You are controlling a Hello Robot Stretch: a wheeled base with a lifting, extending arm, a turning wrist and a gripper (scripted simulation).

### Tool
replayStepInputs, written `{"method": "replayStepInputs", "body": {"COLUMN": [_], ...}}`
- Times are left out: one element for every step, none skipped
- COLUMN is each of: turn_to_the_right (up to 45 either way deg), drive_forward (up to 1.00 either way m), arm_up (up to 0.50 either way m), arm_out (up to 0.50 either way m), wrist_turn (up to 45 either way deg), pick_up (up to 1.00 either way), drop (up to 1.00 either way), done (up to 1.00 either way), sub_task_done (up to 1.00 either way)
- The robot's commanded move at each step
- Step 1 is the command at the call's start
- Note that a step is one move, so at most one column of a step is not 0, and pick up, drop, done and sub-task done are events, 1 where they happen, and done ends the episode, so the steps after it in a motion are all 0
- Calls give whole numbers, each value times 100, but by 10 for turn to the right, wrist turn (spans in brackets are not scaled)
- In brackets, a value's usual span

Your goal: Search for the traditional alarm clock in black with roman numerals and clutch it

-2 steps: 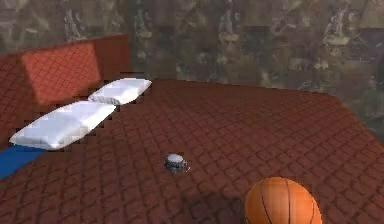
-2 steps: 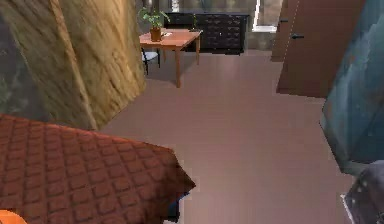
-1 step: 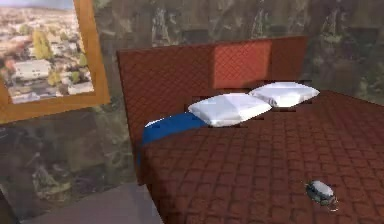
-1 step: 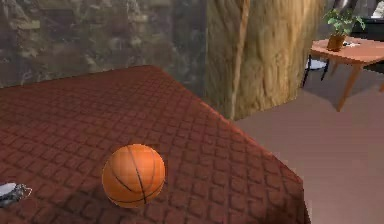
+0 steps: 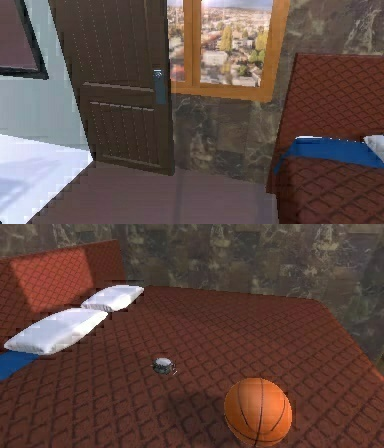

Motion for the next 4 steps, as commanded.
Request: {"method": "replayStepInputs", "body": {"turn_to_the_right": [-90, 0, 0, 0], "drive_forward": [0, 0, 0, 0], "arm_up": [0, 50, 32, 0], "arm_out": [0, 0, 0, 50], "wrist_turn": [0, 0, 0, 0], "pick_up": [0, 0, 0, 0], "drop": [0, 0, 0, 0], "done": [0, 0, 0, 0], "sub_task_done": [0, 0, 0, 0]}}
